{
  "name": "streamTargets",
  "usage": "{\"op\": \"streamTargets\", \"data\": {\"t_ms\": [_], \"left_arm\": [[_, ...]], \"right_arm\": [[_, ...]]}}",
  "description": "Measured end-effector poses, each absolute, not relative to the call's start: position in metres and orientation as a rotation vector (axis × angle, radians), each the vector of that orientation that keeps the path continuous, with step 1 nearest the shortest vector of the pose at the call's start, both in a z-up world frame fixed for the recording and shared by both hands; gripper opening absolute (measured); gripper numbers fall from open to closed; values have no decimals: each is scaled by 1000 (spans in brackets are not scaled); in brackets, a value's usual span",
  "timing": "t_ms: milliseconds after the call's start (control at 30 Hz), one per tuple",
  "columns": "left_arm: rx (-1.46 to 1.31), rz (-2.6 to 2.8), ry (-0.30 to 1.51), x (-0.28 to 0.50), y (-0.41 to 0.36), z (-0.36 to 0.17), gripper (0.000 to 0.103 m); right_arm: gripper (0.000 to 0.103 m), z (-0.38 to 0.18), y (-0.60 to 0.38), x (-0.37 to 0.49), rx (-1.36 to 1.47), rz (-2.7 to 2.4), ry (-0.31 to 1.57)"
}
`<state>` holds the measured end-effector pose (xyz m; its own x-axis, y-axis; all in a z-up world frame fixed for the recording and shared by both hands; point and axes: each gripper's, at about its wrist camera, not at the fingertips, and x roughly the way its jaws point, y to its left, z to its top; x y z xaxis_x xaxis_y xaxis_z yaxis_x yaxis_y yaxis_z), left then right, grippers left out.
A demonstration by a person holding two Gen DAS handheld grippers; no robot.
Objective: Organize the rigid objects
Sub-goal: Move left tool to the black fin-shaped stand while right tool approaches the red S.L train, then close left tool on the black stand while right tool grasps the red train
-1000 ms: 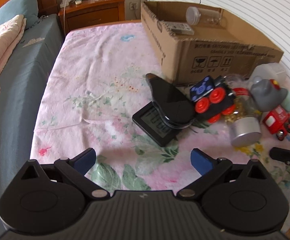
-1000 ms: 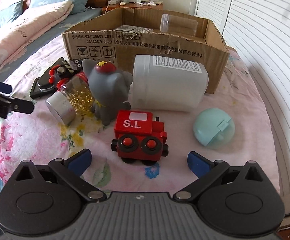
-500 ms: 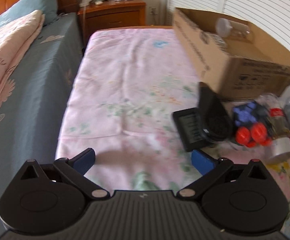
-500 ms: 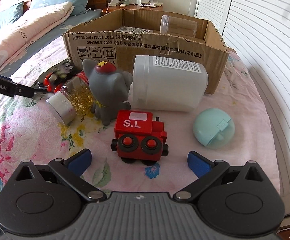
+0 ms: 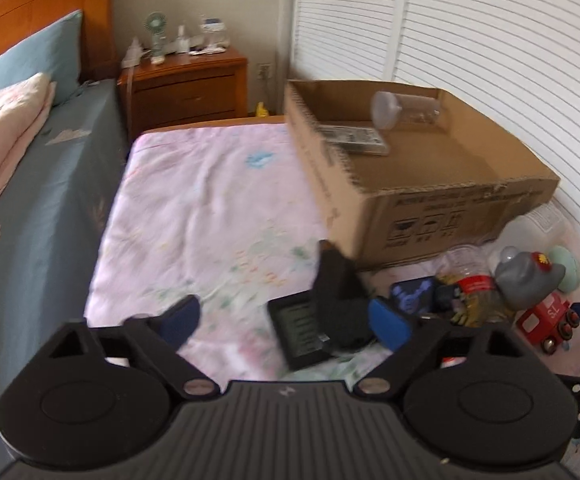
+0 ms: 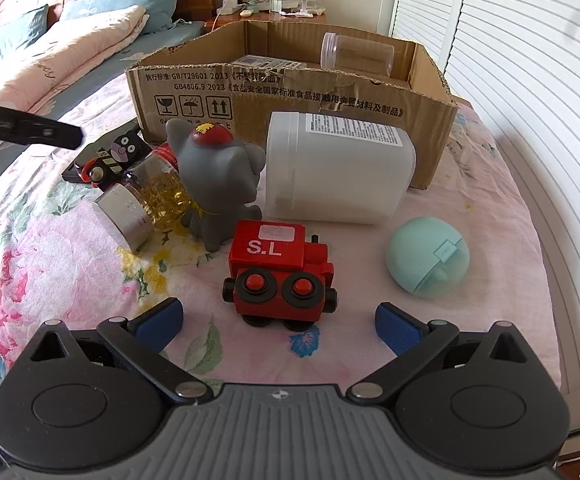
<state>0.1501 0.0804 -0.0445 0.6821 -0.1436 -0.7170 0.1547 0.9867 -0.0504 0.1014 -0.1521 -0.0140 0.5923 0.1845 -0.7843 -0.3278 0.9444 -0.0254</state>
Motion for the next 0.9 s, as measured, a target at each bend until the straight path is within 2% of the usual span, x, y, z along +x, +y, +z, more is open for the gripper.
{"op": "streamTargets", "data": {"t_ms": [67,167,400,467,500,567,900], "left_arm": [[5,-185,812,154,75,-48,71],[-22,-192,829,158,73,-54,63],[-28,-200,842,166,65,-62,63],[1,-198,828,166,62,-63,59],[-1,-204,827,165,62,-63,56],[-3,-224,826,163,62,-61,39],[17,-173,841,150,76,-59,39]], "right_arm": [[103,-14,-152,101,-174,301,886],[103,-14,-152,101,-174,301,887],[103,-14,-152,101,-174,302,886],[103,-14,-152,101,-174,302,886],[103,-14,-152,101,-174,302,887],[103,-14,-152,101,-174,302,886],[103,-15,-152,101,-175,303,888]]}}
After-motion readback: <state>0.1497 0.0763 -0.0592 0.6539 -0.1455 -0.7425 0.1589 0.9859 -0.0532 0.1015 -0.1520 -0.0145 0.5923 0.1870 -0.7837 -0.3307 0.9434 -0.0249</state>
